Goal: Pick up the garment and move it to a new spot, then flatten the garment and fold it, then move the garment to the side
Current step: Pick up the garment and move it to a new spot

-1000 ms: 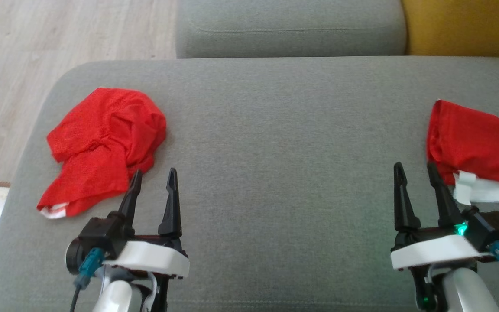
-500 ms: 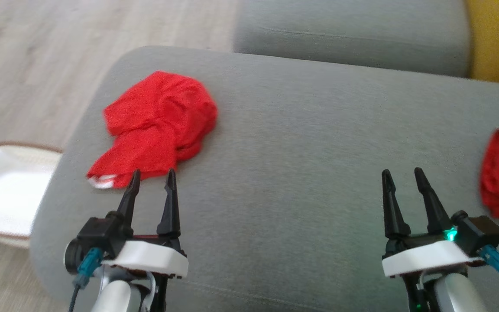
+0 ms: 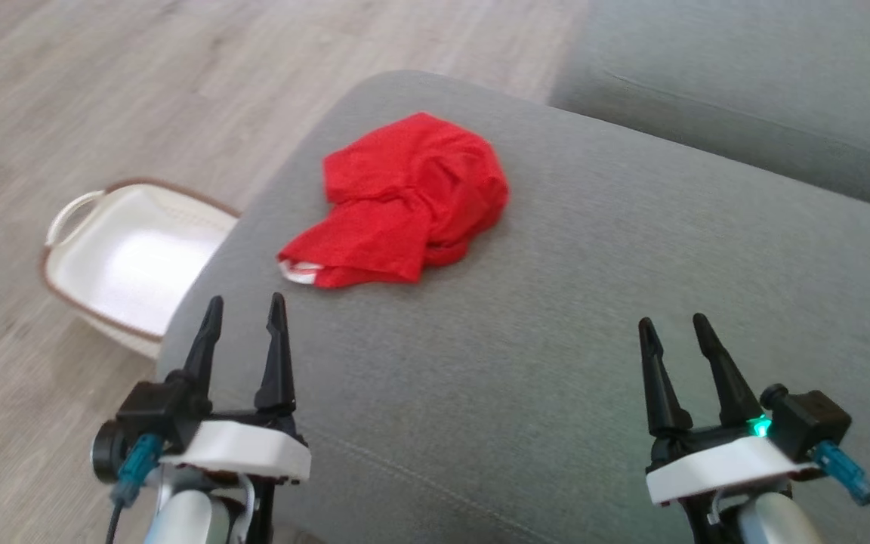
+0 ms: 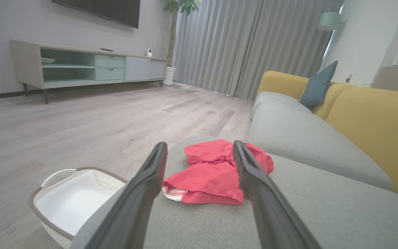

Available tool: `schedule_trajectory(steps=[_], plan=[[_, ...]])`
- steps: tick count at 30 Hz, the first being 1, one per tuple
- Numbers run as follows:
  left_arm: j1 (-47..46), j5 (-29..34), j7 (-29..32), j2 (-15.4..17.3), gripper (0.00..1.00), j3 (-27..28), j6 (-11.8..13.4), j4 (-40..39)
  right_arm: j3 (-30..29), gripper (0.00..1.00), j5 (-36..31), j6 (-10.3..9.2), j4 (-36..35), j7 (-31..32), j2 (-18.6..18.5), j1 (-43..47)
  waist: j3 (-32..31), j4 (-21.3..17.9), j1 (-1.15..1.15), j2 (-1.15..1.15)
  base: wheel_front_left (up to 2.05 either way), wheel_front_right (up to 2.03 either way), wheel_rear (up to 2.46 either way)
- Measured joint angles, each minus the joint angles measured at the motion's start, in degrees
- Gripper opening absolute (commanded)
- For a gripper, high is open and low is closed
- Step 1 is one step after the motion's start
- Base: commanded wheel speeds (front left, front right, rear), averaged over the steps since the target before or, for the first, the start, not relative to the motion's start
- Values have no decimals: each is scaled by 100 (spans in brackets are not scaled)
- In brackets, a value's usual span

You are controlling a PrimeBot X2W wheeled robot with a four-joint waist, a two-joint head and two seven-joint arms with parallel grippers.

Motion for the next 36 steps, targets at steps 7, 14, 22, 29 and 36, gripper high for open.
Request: schedule_trajectory(steps=[7,14,22,29,36], plan=[[130,25,0,3,100,98,1,-2,85,100,31,0,58,0,1,-1,-15,265,0,0,0,0,0],[124,62,-1,3,100,328,12,-18,93,100,29,0,69,1,1,-1,71,147,0,0,0,0,0],[-337,121,-1,69,100,891,-140,94,-93,100,-198,0,-132,99,2,-108,463,-127,0,0,0,0,0],[-1653,179,255,577,100,1023,-471,1098,-521,100,-559,0,-697,371,0,-467,1104,-407,0,0,0,0,0],[-3332,74,1099,1059,100,782,-1101,2354,-804,100,-853,0,-1481,737,-5,-797,1841,-701,0,0,0,0,0]])
